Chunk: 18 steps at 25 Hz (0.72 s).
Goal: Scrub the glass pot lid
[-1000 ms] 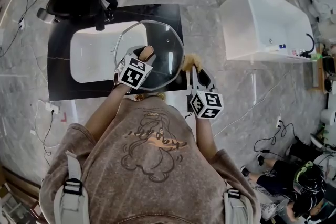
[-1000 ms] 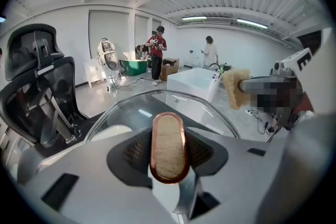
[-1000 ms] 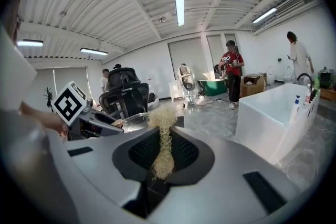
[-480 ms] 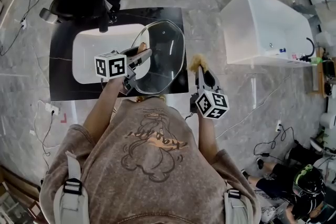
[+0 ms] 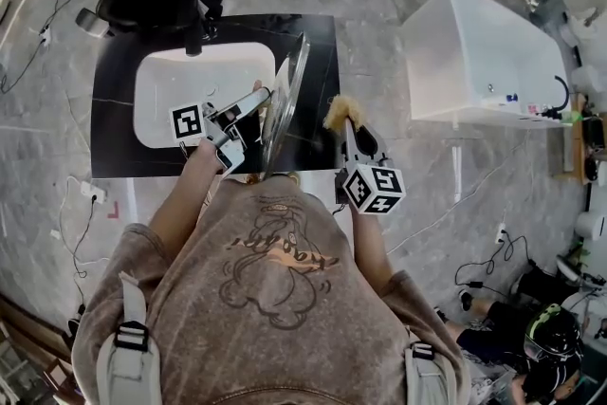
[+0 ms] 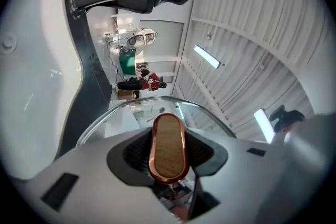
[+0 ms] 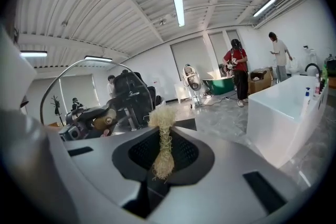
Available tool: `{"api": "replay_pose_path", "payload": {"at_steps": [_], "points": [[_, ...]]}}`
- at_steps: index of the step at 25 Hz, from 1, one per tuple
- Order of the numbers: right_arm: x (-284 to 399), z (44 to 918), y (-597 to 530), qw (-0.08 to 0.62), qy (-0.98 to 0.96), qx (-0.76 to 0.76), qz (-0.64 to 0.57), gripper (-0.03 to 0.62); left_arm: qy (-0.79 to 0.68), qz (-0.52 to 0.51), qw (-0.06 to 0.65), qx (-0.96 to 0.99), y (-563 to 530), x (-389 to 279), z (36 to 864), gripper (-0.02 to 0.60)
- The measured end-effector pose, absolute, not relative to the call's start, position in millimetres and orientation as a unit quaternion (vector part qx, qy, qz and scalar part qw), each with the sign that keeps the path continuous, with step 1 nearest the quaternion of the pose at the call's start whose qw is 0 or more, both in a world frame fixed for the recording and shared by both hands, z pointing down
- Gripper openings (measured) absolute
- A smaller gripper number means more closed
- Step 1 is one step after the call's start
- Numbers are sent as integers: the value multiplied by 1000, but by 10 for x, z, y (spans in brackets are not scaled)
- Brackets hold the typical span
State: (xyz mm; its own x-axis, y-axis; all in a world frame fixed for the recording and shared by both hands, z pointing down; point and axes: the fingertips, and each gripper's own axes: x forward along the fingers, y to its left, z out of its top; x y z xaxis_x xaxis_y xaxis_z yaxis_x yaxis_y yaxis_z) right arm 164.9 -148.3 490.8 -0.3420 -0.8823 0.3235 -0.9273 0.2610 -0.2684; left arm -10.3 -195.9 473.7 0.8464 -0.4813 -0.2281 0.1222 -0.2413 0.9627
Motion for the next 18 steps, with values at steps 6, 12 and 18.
{"api": "replay_pose_path", "payload": {"at_steps": [6, 12, 18], "points": [[1514, 4895, -1465, 61, -802, 558, 205, 52, -92, -258, 623, 732, -1960, -188, 4671, 176], [1365, 4801, -1505, 49, -811, 545, 206, 52, -101, -255, 627, 729, -1994, -260, 4697, 176], [1008, 4404, -1679, 4, -846, 496, 197, 52, -92, -253, 634, 725, -1898, -178, 4733, 176]]}}
